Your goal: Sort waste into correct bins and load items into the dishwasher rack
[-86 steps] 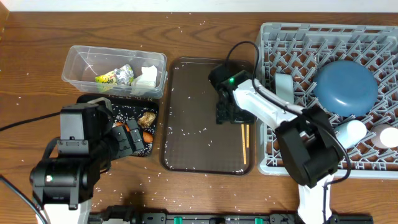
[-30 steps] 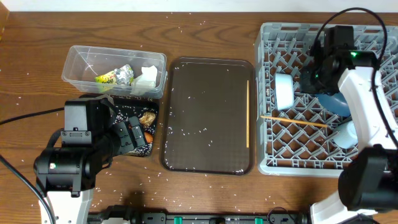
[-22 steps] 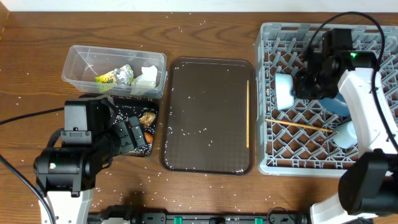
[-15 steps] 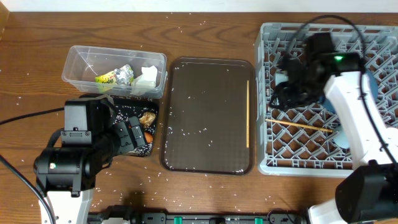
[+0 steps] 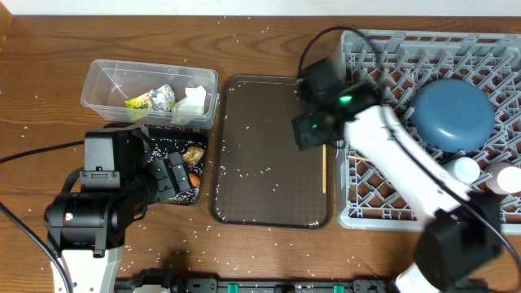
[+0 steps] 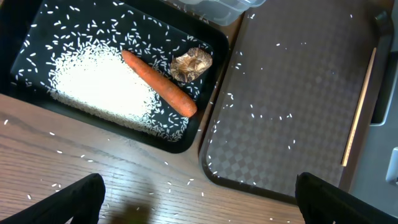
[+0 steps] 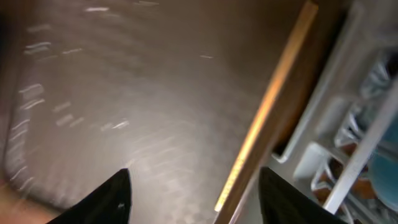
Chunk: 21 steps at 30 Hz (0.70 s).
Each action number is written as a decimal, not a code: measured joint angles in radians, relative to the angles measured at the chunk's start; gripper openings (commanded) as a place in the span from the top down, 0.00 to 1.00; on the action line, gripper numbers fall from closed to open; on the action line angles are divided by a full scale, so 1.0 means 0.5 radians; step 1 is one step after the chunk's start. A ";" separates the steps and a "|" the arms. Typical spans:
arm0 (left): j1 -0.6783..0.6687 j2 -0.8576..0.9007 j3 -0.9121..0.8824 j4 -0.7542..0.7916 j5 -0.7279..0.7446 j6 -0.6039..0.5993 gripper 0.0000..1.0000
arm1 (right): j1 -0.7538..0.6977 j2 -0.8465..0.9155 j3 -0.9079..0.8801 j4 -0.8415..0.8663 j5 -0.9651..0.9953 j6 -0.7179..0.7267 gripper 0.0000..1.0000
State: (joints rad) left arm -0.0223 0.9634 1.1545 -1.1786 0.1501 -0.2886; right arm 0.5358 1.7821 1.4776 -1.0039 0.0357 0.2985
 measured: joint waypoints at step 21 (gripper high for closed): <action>0.000 0.000 0.000 0.000 0.000 0.000 0.02 | 0.011 0.637 0.002 0.076 0.063 0.505 0.57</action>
State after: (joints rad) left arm -0.0223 0.9634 1.1545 -1.1786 0.1501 -0.2886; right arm 0.5415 2.1006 1.4784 -0.9657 0.0673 0.5510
